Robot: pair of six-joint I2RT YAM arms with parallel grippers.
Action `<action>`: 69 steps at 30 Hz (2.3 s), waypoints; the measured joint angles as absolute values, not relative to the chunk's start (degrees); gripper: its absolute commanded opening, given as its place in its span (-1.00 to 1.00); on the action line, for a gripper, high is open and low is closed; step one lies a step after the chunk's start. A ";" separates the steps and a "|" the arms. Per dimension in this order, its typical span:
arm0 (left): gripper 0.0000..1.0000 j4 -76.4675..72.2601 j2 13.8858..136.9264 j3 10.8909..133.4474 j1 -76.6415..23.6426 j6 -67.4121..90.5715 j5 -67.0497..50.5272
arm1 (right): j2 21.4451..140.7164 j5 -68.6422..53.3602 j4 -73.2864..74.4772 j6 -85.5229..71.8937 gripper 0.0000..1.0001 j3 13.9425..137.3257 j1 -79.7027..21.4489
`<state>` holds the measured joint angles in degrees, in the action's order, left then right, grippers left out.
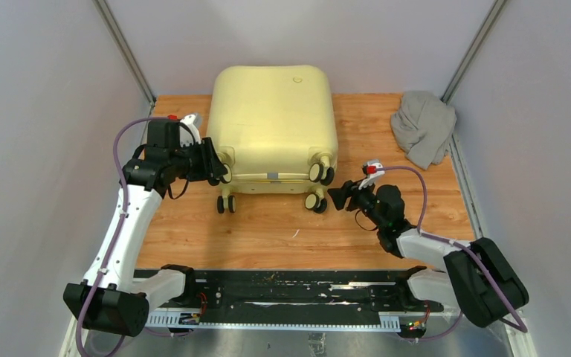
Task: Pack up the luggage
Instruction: Zip the luggage at the center of the board.
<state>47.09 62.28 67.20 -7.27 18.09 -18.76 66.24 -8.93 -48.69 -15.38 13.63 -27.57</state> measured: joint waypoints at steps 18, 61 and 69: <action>-1.00 46.98 62.19 67.20 -7.25 15.70 -16.25 | 81.69 -27.14 -58.59 -23.05 -0.26 21.23 -21.43; -1.00 53.45 56.34 66.08 -6.79 12.67 -9.19 | 98.17 -39.70 -68.10 -29.89 -1.00 33.39 -21.10; -1.00 53.45 56.40 66.08 -6.79 13.56 -10.26 | 95.31 -34.48 -65.69 -26.92 -1.00 31.73 -22.48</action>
<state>53.45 56.40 66.08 -6.79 13.56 -10.26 95.31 -34.48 -65.69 -26.92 31.73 -22.48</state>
